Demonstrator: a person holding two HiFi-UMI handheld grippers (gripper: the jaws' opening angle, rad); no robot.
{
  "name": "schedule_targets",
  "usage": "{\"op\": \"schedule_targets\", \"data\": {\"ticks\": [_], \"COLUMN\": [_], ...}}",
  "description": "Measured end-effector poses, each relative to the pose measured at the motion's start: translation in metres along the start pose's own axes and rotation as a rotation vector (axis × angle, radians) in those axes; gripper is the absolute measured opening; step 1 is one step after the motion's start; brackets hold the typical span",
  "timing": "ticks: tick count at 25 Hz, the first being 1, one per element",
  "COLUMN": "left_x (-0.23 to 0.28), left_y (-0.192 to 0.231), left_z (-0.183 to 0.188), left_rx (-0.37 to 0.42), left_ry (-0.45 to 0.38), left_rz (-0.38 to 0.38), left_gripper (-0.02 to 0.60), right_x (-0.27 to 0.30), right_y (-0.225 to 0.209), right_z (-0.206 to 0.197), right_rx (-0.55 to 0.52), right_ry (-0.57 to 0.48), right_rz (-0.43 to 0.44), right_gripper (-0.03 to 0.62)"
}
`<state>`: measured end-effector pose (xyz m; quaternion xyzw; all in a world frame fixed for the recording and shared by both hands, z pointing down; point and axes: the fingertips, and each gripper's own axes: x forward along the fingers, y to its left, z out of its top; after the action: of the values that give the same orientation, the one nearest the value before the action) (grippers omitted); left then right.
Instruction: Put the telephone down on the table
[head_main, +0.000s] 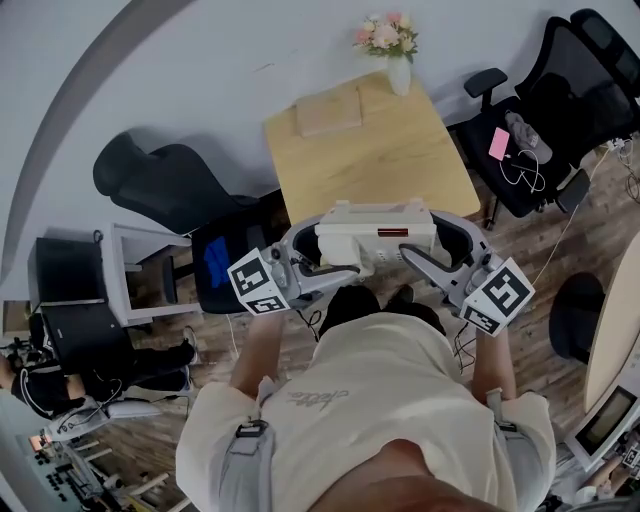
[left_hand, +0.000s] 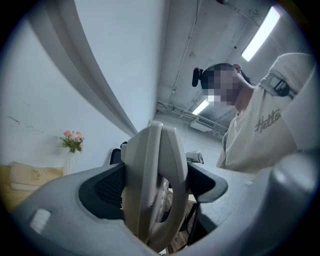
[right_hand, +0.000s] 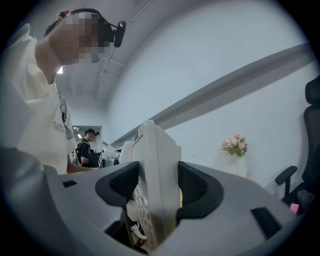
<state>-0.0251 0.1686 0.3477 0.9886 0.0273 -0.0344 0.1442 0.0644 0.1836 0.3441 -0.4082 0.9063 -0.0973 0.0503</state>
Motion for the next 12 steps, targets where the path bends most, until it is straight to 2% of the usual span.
{"op": "schedule_targets", "data": {"ticks": [8, 12], "left_x": [-0.003, 0.018], "left_y": [0.004, 0.035], "left_z": [-0.011, -0.009], "left_rx": [0.0, -0.027], "left_ry": [-0.004, 0.005], "left_rz": [-0.016, -0.025], "left_gripper": [0.385, 0.385], "right_x": [0.0, 0.007], "right_y": [0.0, -0.036], "right_z": [-0.012, -0.01], "right_rx": [-0.001, 0.017], "right_ry": [-0.004, 0.018], "right_rz": [-0.015, -0.032], "right_gripper": [0.238, 0.238]}}
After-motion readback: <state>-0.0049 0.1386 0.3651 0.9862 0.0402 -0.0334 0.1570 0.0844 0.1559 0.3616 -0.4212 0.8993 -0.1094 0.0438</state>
